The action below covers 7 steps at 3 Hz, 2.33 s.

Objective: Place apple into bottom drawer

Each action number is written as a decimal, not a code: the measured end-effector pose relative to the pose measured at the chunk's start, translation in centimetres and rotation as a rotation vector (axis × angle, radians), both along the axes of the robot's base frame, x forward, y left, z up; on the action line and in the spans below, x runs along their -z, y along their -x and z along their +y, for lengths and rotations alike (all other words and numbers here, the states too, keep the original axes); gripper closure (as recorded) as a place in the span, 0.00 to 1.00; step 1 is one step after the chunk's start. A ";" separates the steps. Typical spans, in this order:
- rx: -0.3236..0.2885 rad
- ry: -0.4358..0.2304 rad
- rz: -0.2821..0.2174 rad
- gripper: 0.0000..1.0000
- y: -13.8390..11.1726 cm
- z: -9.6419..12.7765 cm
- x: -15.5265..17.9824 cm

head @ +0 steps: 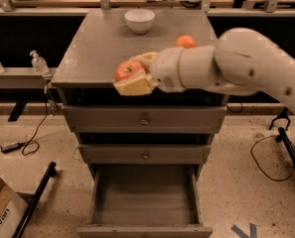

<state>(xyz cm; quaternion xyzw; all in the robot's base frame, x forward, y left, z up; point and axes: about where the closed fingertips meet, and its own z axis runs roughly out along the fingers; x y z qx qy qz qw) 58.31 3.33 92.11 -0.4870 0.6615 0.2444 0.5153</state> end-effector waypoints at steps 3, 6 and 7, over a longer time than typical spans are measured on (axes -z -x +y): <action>0.049 0.068 0.120 1.00 4.8 -1.9 14.9; -0.042 0.116 0.040 1.00 4.8 -0.3 16.0; -0.083 0.065 0.096 1.00 5.7 -1.4 20.8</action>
Offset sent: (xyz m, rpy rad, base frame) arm -0.0640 -0.0182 -0.1767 -0.1303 0.1438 -0.0175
